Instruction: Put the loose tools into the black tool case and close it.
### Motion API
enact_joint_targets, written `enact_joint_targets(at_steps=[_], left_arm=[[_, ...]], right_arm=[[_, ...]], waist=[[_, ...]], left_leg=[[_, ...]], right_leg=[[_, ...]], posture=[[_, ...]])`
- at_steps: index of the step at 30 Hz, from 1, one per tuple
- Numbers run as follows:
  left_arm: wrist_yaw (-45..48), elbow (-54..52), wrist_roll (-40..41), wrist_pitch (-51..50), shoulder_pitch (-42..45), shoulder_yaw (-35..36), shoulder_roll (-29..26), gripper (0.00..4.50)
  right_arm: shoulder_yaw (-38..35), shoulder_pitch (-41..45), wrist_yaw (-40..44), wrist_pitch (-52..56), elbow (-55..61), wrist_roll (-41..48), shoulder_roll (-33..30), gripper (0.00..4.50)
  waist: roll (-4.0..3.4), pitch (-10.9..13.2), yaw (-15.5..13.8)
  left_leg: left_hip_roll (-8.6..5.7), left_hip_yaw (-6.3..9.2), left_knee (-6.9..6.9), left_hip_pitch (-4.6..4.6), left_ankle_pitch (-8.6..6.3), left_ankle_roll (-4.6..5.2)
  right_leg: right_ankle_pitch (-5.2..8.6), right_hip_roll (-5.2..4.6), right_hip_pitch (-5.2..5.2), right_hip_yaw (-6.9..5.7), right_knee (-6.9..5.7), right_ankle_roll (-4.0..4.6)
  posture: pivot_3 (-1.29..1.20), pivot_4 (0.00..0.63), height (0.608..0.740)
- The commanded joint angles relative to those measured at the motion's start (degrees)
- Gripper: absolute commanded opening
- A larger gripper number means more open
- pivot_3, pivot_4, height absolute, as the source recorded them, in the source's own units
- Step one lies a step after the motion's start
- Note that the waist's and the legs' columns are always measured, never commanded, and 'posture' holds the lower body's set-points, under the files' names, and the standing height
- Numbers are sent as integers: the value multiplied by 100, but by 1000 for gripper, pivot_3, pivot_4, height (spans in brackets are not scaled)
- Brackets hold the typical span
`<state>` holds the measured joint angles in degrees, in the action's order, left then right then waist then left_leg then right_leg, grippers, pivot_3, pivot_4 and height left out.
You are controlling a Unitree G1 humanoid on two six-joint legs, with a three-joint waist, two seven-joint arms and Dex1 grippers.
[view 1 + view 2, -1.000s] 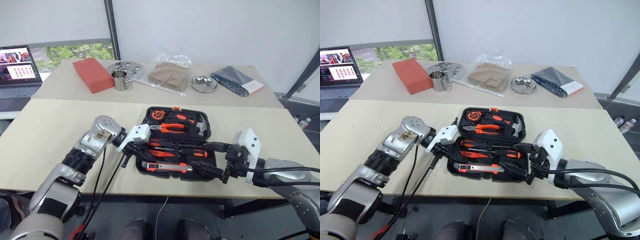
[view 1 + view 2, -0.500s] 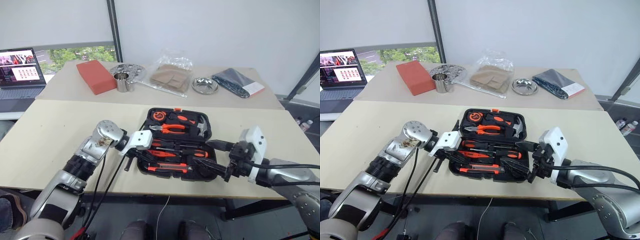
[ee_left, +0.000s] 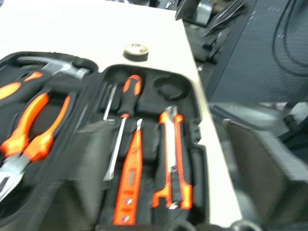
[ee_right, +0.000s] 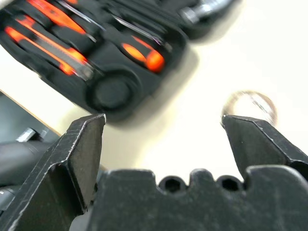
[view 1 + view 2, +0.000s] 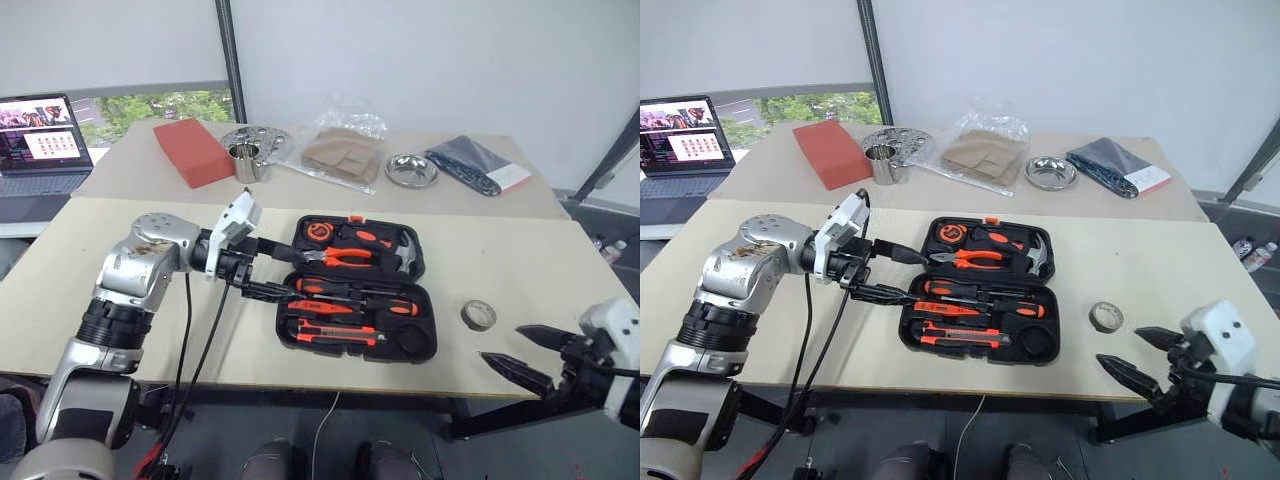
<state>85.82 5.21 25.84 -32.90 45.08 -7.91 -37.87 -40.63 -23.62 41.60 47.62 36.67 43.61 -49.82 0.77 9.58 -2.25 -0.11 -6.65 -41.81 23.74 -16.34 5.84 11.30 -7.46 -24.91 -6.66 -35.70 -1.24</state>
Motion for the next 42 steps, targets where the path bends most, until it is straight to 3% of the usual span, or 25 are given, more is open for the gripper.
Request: enact_joint_targets(at_steps=[1, 9, 12, 19, 23, 26, 30, 34, 42], left_arm=[[-175, -404, 98, 30, -23, 1, 119, 4393], [-209, -815, -8, 375, -360, -100, 2, 4393], [-294, -870, 58, 277, -355, -68, -29, 4500], [-334, -840, 26, 337, -390, -97, -121, 4500], [-334, -765, -33, 406, -410, -116, -165, 4500], [-308, -748, -60, 455, -430, -139, -201, 4500], [-252, -787, -103, 470, -461, -182, -237, 4500], [-139, -863, -162, 567, -557, -289, -320, 4500], [-129, -933, -194, 625, -621, -342, -345, 4500]], right_arm=[[308, 400, -77, -301, -186, -233, 5, 4500], [2262, 1981, -357, -583, -1574, -1470, -153, 4500], [2755, 2337, -308, -705, -2086, -1811, -100, 3853], [3283, 3071, -178, -1039, -2741, -2212, 113, 1373], [3095, 3105, -12, -884, -2534, -2065, 1, 35], [2847, 3053, 204, -594, -2106, -1760, -152, 35], [2407, 3252, 534, 153, -1091, -637, -257, 35], [2525, 3237, 735, 642, -221, 136, -389, 35], [3943, 3220, 156, 476, -207, -812, -389, 35]], waist=[[0, 0, 7], [-1, 1, 107], [-2, 2, 87], [-5, 4, 130], [-6, 5, 137], [-10, 7, 141], [-14, 9, 151], [-14, 10, 151], [-14, 11, 103]], left_leg=[[0, 0, 0, -3, 1, -2], [0, -12, 6, 1, 6, -9], [-1, -13, 5, 2, 7, -9], [-2, -18, 5, 2, 7, -9], [-2, -18, 5, 2, 8, -9], [-2, -18, 5, 2, 7, -10], [-1, -17, 5, 2, 7, -10], [3, -11, 6, 0, 7, -11], [-3, -9, 5, 6, 6, -10]], right_leg=[[-4, 1, -1, 7, 0, 4], [-26, 10, -21, 55, -10, 51], [-23, 11, -19, 51, -9, 47], [-19, 15, -18, 36, -7, 39], [-17, 15, -18, 35, -8, 38], [-17, 14, -18, 35, -8, 37], [-18, 14, -18, 35, -8, 38], [-19, 12, -17, 35, -8, 41], [-19, 2, -18, 35, -3, 41]], posture=[[0, 150, 734], [0, 150, 734], [0, 150, 734], [0, 150, 734], [0, 150, 734], [0, 150, 734], [0, 150, 734], [0, 150, 734], [0, 150, 734]])
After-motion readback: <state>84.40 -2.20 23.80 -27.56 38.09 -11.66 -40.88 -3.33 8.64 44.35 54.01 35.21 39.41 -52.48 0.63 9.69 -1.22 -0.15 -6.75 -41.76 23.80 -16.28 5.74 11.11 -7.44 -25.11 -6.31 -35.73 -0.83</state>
